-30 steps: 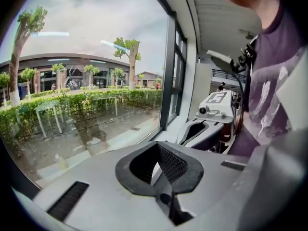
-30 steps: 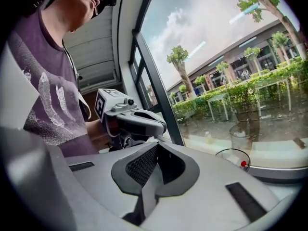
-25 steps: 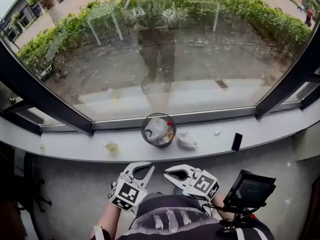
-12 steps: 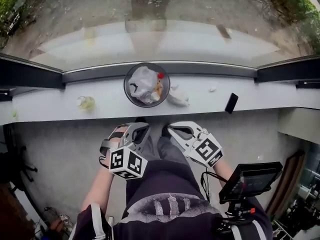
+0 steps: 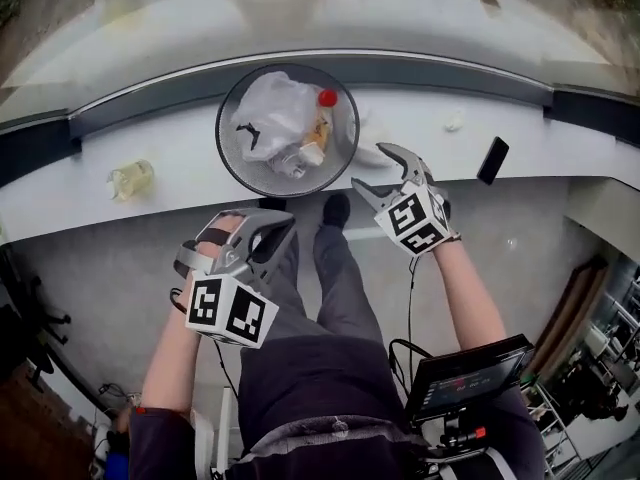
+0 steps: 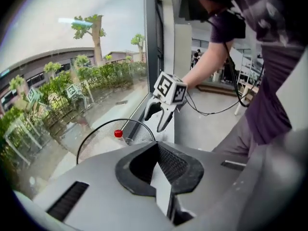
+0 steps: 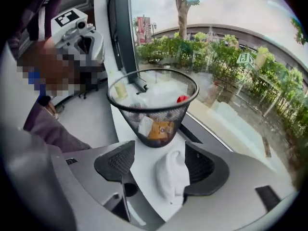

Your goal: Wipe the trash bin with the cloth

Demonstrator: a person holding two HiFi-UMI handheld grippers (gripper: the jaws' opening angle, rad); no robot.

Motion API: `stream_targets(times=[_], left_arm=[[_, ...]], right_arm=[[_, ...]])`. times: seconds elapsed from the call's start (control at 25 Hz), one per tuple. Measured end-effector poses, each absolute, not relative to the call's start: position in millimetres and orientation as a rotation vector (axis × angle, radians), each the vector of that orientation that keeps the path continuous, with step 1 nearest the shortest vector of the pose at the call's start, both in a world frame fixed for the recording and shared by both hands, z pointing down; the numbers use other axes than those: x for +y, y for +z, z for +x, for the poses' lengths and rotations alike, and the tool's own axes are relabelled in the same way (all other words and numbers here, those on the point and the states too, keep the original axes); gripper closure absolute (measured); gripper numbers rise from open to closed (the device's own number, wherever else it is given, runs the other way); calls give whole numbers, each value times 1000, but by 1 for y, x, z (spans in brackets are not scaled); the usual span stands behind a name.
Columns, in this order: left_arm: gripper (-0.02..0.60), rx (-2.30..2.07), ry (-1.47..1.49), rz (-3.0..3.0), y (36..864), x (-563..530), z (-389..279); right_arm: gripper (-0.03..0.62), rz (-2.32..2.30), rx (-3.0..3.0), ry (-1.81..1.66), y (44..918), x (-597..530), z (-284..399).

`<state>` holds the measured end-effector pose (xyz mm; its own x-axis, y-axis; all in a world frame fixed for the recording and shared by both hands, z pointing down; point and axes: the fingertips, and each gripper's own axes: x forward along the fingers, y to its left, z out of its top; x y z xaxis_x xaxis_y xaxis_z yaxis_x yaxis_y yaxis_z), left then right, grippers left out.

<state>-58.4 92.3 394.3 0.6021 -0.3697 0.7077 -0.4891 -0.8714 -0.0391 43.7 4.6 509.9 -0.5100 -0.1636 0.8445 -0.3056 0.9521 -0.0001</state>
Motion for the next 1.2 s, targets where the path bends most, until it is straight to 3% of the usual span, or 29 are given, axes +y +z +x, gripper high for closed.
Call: stream_targets(times=[0.08, 0.32, 0.68, 0.72, 0.8, 0.84, 1.12, 1.16, 1.2], left_arm=[[583, -760, 1051, 2669, 399, 87, -56], [583, -801, 966, 2676, 403, 87, -46], [583, -898, 1077, 2723, 404, 64, -67], [583, -918, 1061, 2721, 403, 62, -69], [583, -957, 1020, 2706, 399, 58, -70], [583, -979, 1022, 2699, 399, 56, -71], [583, -796, 1176, 2631, 410, 65, -88], [495, -734, 1214, 2587, 418, 73, -90], [328, -695, 1270, 2553, 426, 78, -93]], right_arm=[[272, 301, -2056, 150, 543, -4, 50], [269, 166, -1884, 83, 634, -19, 78], [270, -49, -1751, 59, 711, -17, 71], [296, -44, -1750, 62, 709, -21, 69], [452, -39, -1739, 77, 700, -27, 72], [473, -33, -1733, 87, 694, -29, 75], [500, 230, -2044, 479, 594, -61, 62], [500, 298, -2134, 571, 569, -73, 57], [500, 367, -2225, 663, 542, -85, 53]])
